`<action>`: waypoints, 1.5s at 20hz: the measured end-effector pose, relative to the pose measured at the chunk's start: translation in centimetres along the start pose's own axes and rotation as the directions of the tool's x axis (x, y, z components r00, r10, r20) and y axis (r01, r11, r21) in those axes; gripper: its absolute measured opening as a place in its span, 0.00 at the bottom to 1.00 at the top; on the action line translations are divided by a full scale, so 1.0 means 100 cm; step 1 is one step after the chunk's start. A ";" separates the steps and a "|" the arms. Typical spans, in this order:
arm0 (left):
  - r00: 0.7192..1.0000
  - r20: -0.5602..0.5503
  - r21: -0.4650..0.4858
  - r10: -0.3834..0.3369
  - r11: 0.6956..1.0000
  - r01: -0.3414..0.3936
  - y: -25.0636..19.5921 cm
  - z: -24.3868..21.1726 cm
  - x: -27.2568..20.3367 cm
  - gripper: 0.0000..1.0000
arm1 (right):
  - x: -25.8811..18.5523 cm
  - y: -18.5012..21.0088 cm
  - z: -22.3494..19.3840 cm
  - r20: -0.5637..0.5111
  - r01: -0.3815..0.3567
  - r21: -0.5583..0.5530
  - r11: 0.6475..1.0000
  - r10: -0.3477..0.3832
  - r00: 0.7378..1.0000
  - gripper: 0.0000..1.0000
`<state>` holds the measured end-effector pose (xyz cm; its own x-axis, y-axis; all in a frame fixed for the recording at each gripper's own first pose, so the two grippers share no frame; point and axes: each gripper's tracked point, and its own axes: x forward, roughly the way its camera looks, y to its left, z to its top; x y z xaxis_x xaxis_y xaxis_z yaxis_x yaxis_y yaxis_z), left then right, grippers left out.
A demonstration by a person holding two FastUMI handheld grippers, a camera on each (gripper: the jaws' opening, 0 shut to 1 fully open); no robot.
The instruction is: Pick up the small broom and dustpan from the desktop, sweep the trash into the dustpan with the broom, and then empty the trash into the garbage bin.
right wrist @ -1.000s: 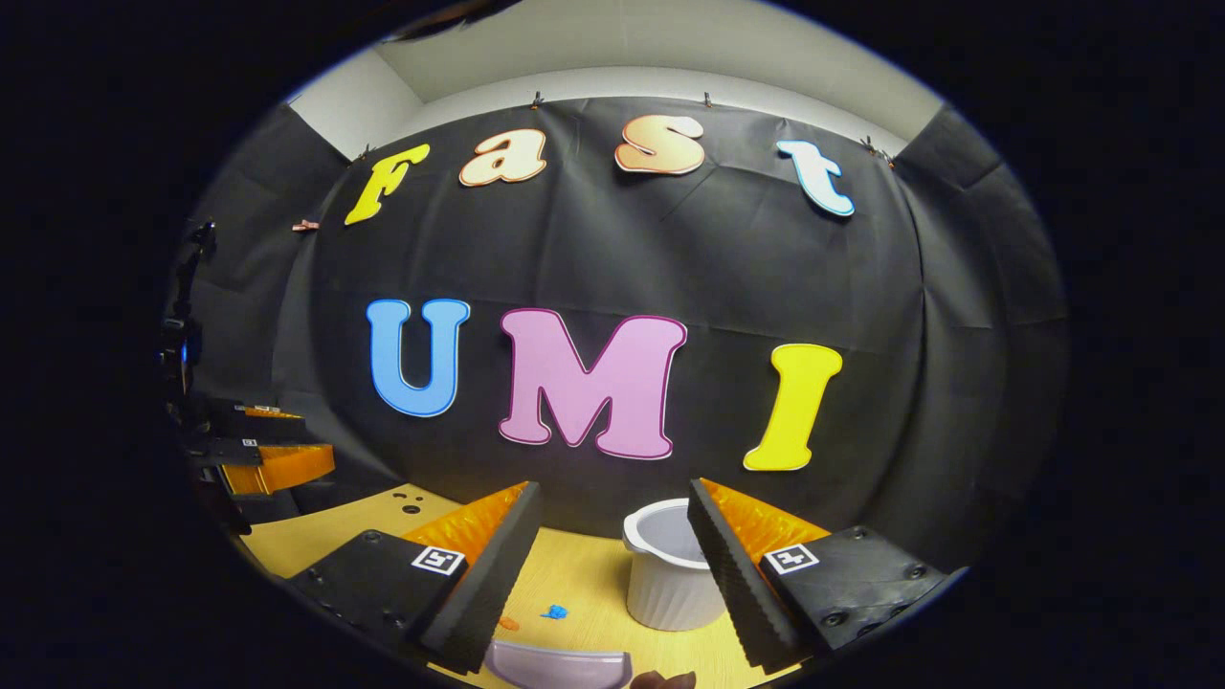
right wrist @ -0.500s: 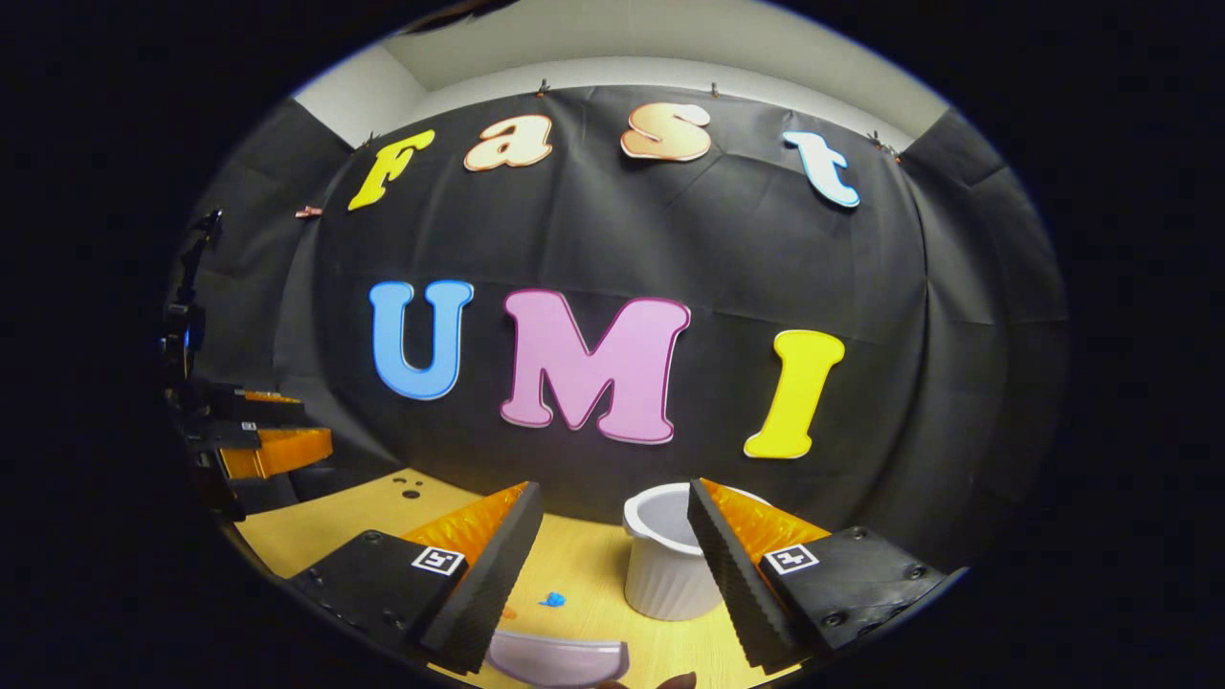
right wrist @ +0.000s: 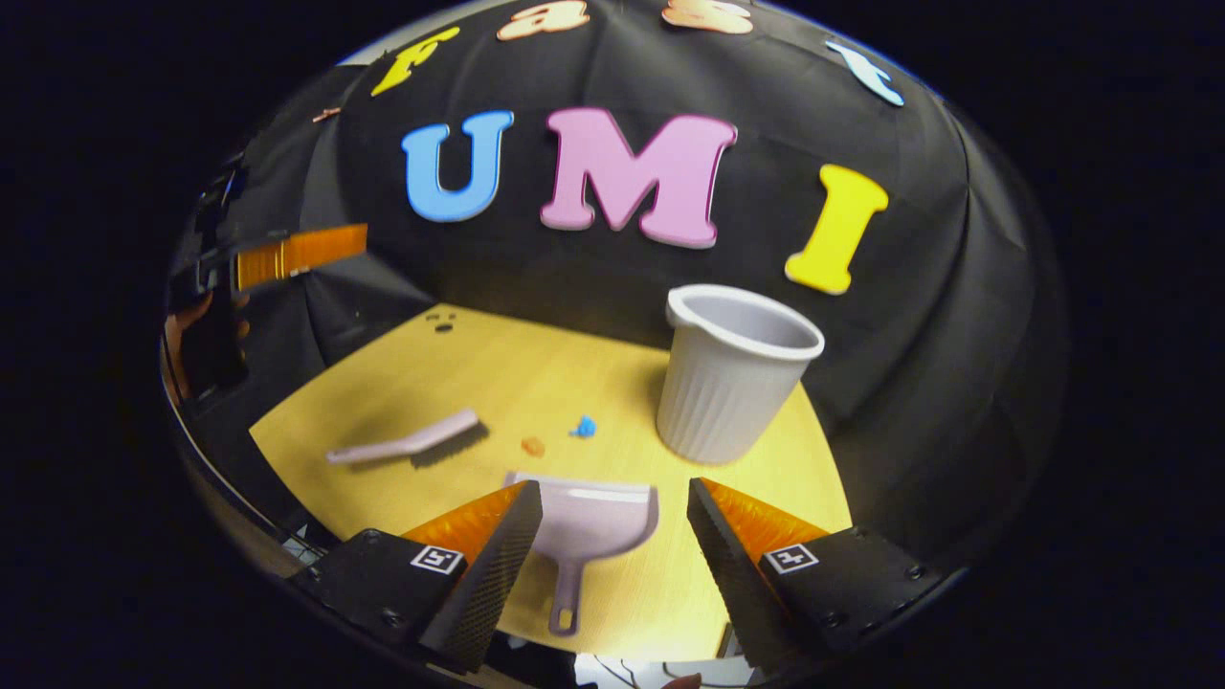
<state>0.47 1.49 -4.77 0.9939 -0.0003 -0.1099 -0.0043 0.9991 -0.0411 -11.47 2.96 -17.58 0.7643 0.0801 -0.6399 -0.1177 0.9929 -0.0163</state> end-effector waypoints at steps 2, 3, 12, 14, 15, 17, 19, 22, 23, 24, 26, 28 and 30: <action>1.000 -0.005 0.010 0.003 1.000 -0.003 0.006 -0.003 -0.003 0.98 | 0.011 0.012 -0.035 -0.097 -0.006 0.012 1.000 0.008 0.995 0.97; 1.000 -0.005 0.019 0.007 1.000 -0.007 0.010 -0.003 -0.006 0.97 | 0.016 0.016 -0.049 -0.135 -0.009 0.016 1.000 0.012 0.991 0.97; 0.998 -0.030 0.013 0.058 0.998 -0.057 0.042 -0.021 -0.019 0.97 | 0.085 0.035 -0.146 -0.440 0.010 0.068 0.998 0.021 0.898 0.96; 0.997 -0.033 0.023 0.065 0.998 -0.064 0.046 -0.025 -0.020 0.97 | 0.100 0.042 -0.162 -0.484 0.013 0.080 0.997 0.027 0.875 0.90; 0.997 -0.036 0.023 0.069 0.997 -0.068 0.048 -0.027 -0.021 0.97 | 0.106 0.043 -0.170 -0.509 0.017 0.088 0.996 0.030 0.861 0.87; 0.996 -0.045 0.010 0.078 0.997 -0.078 0.052 -0.033 -0.022 0.97 | 0.115 0.047 -0.181 -0.538 0.024 0.106 0.994 0.037 0.842 0.76; 0.994 -0.056 0.001 0.089 0.996 -0.089 0.054 -0.036 -0.023 0.97 | 0.125 0.047 -0.186 -0.557 0.027 0.105 0.994 0.036 0.830 0.76; 0.992 -0.069 0.004 0.104 0.995 -0.104 0.059 -0.039 -0.021 0.97 | 0.136 0.041 -0.191 -0.576 0.035 0.093 0.995 0.025 0.817 0.75; 0.992 -0.071 0.004 0.108 0.994 -0.108 0.060 -0.041 -0.020 0.98 | 0.139 0.039 -0.192 -0.582 0.044 0.096 0.994 0.020 0.813 0.71; 0.991 -0.074 0.003 0.111 0.994 -0.111 0.060 -0.041 -0.019 0.97 | 0.140 0.043 -0.194 -0.584 0.035 0.120 0.992 0.042 0.811 0.62; 0.990 -0.080 0.002 0.114 0.993 -0.114 0.059 -0.043 -0.015 0.97 | 0.140 0.043 -0.191 -0.592 0.032 0.132 0.991 0.053 0.804 0.51; 0.989 -0.104 0.002 0.105 0.994 -0.106 0.057 -0.053 -0.011 0.97 | 0.143 0.045 -0.190 -0.592 0.003 0.107 0.994 0.061 0.804 0.40; 0.984 -0.152 -0.005 0.089 0.996 -0.091 0.054 -0.068 -0.009 0.98 | 0.144 0.045 -0.188 -0.574 -0.017 0.104 0.994 0.073 0.816 0.40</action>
<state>-1.19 6.62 -11.61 0.9613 0.0821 -0.2631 -0.0948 0.9949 -0.0357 -12.92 6.94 -41.36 0.2512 0.0879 -0.9639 -0.0641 0.9952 0.0741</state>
